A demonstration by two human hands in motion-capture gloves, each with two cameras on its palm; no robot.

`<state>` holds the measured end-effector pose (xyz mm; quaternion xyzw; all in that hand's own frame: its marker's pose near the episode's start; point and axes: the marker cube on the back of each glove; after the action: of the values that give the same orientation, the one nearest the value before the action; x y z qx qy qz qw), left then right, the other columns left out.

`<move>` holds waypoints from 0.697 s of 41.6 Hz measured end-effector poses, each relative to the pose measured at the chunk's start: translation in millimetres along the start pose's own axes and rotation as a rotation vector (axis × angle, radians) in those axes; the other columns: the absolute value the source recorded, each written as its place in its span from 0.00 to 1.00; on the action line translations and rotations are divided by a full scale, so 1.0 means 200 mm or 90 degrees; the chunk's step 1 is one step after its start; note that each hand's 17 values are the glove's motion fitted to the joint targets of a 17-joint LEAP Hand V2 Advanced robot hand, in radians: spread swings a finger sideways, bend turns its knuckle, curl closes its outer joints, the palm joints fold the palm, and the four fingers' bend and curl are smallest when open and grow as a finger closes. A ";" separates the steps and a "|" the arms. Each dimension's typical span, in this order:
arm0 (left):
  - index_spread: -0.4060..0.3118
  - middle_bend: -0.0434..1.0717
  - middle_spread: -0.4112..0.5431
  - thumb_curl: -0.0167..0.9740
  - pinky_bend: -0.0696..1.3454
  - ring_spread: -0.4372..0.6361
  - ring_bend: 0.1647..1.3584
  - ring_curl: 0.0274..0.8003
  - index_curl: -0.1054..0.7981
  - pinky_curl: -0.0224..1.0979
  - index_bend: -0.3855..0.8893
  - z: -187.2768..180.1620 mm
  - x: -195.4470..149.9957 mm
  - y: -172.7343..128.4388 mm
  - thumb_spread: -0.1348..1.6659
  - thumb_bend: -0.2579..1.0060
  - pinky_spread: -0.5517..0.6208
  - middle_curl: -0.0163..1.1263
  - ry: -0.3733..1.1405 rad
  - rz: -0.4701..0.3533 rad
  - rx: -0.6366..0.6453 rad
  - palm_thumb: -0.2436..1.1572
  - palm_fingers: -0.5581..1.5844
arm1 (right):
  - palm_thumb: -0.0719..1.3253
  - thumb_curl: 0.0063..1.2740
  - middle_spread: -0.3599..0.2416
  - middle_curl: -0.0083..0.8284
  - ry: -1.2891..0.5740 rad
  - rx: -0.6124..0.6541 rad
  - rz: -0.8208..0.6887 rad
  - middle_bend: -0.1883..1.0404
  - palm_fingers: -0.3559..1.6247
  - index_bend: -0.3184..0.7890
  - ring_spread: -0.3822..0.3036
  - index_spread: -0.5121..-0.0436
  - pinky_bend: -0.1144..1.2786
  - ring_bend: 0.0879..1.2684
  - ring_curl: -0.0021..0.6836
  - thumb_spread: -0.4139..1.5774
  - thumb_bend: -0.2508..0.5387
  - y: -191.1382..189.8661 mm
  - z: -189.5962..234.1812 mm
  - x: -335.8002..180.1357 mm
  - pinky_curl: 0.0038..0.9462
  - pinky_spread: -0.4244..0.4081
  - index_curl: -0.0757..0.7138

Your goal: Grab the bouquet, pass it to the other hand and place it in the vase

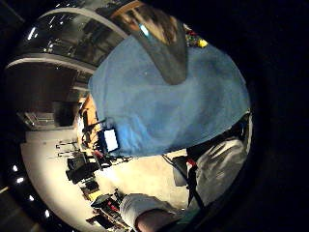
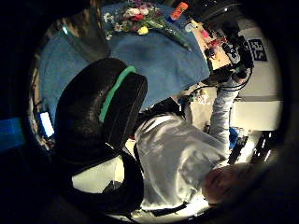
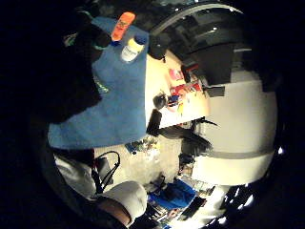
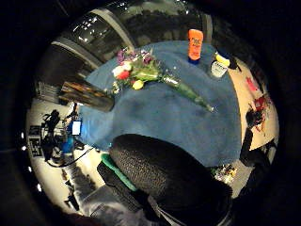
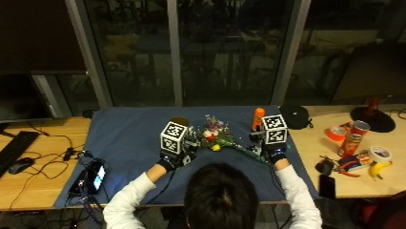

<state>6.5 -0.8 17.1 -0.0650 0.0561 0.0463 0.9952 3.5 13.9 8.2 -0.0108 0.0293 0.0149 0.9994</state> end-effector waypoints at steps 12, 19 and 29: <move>0.51 0.21 0.56 0.19 0.19 0.68 0.20 0.27 0.47 0.24 0.42 -0.04 0.08 0.01 0.78 0.21 0.81 0.30 0.019 0.019 0.045 0.27 0.44 | 0.13 0.18 0.60 0.31 0.016 -0.045 0.024 0.37 0.28 0.30 0.59 0.30 0.74 0.58 0.45 0.71 0.30 -0.03 -0.13 0.03 0.37 0.74 0.16; 0.51 0.21 0.57 0.21 0.19 0.68 0.21 0.29 0.47 0.26 0.42 -0.05 0.11 0.05 0.77 0.20 0.82 0.30 0.006 0.035 0.051 0.28 0.43 | 0.14 0.19 0.59 0.36 -0.058 -0.087 0.022 0.42 0.30 0.31 0.57 0.32 0.74 0.59 0.46 0.71 0.29 -0.14 -0.16 0.08 0.37 0.73 0.13; 0.52 0.21 0.57 0.23 0.19 0.69 0.23 0.30 0.48 0.28 0.42 -0.09 0.16 0.01 0.77 0.19 0.81 0.31 0.012 0.030 0.060 0.27 0.43 | 0.17 0.20 0.58 0.41 -0.141 -0.140 0.073 0.46 0.29 0.28 0.53 0.40 0.77 0.64 0.49 0.73 0.29 -0.33 -0.04 0.19 0.39 0.71 0.08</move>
<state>35.5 2.4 -4.5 -0.0172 0.0689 0.0668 0.9952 43.3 -52.1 0.3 -0.1168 -0.0826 0.0760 0.9868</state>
